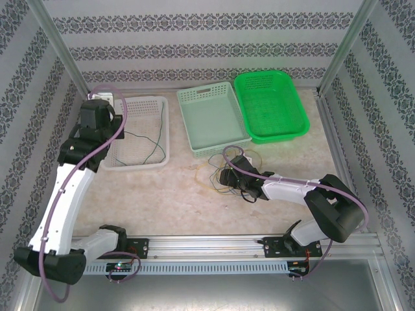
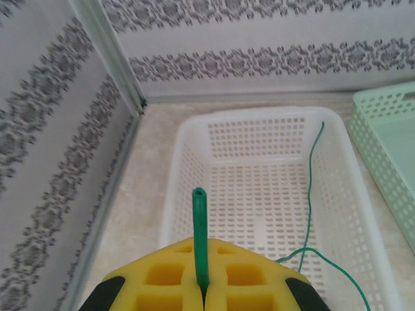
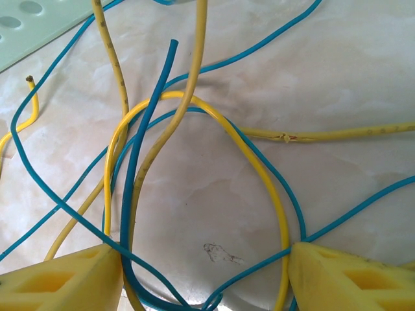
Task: Untangle the cables
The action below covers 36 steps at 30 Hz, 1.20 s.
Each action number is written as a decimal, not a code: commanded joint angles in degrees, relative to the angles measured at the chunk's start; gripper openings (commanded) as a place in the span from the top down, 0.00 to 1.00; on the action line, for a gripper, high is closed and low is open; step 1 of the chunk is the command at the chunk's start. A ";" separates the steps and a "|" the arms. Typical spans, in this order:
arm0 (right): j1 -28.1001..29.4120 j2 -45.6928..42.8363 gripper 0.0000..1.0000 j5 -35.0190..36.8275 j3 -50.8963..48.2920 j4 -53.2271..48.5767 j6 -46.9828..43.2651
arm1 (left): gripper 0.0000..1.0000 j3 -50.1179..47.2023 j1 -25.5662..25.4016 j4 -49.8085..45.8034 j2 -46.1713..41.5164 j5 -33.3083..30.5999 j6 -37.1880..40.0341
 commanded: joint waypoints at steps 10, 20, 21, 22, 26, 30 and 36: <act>-0.34 5.37 0.30 -1.09 0.28 -0.73 -1.39 | 1.00 5.49 9.11 -3.11 18.12 19.47 2.34; 0.71 5.60 0.33 -0.69 2.01 -0.97 -3.05 | 0.88 14.94 10.30 -5.66 32.79 18.49 3.86; 1.10 5.26 0.34 -0.41 2.01 -1.04 -3.21 | 0.84 16.30 10.28 -6.13 34.52 18.00 3.70; 1.31 4.91 0.35 -0.15 1.86 -1.20 -3.31 | 0.81 17.46 10.28 -6.65 36.24 17.45 3.47; 2.26 2.79 0.37 1.28 1.35 -1.90 -3.49 | 0.52 20.59 10.29 -8.24 41.03 15.37 3.07; 3.00 0.68 0.37 2.71 1.22 -2.68 -3.58 | 0.21 19.88 9.91 -7.50 40.48 13.37 2.36; 3.13 -0.42 0.38 3.43 0.97 -3.10 -3.26 | 0.00 16.04 3.65 -5.01 32.32 10.73 3.90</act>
